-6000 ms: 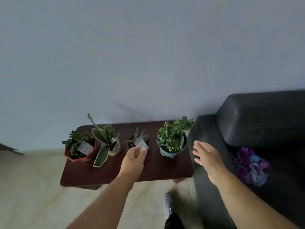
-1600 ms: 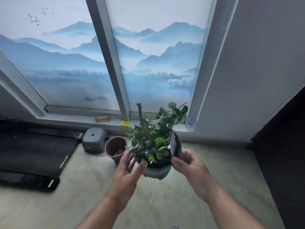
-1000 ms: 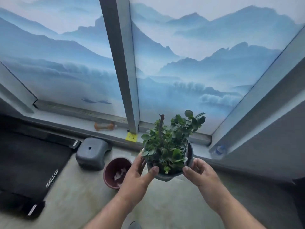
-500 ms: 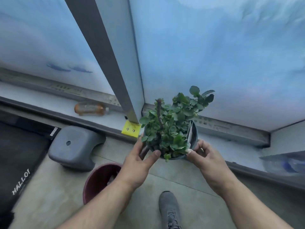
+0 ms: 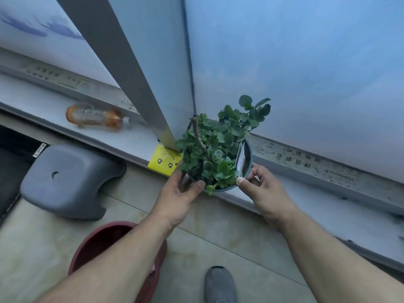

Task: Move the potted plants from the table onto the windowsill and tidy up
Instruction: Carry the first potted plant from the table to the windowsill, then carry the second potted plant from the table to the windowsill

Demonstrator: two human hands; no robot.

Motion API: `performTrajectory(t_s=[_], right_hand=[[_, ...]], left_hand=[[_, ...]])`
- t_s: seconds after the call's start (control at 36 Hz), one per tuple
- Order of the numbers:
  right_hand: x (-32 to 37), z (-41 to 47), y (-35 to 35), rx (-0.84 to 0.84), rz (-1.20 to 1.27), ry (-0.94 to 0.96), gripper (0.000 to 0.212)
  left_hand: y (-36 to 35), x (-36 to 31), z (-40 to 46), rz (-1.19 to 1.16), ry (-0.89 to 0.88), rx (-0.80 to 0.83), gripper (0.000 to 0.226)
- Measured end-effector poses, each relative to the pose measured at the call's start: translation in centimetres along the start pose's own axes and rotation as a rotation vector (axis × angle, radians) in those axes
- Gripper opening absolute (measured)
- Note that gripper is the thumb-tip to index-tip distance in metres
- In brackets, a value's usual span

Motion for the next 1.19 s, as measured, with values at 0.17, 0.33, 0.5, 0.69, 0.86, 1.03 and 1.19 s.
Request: performTrajectory(t_s=[0.17, 0.33, 0.5, 0.69, 0.86, 1.03, 1.19], right_hand=[[-1.0, 1.2, -0.6, 0.037, 0.004, -0.027, 0.022], [-1.3, 0.9, -0.3, -0.015, -0.051, -0.082, 0.019], [0.0, -1.1, -0.3, -0.079, -0.196, -0.173, 0.038], [5.4, -7.7, 1.2, -0.162, -0.199, -0.266, 0.049], [12.6, -16.4, 1.9, -0.176, -0.151, -0.263, 0.04], [25.7, -29.9, 2.5, -0.179, -0.053, -0.166, 0.049], [35.6, -43.9, 2.8, -0.238, -0.001, -0.03, 0.057]], left_hand=[[0.7, 0.5, 0.7, 0.035, 0.031, -0.002, 0.061], [0.5, 0.6, 0.3, 0.074, 0.058, -0.037, 0.061], [0.2, -1.3, -1.5, 0.2, 0.121, -0.069, 0.059], [1.0, -6.0, -8.0, 0.403, 0.226, 0.003, 0.076], [3.0, -12.6, -17.5, 0.469, 0.245, 0.025, 0.06], [4.2, -25.6, -29.3, 0.43, 0.134, 0.007, 0.053], [3.9, -36.8, -40.7, 0.501, -0.101, 0.175, 0.059]])
Point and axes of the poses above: each hand's wrist, its own z-axis towards the middle knuckle, its own y-axis out of the back of the hand, x = y × z, the point moved 3 cm from there along z, towards the middle knuckle, and after that the axes turned 7 degrees about z, right-handed, at the moved point
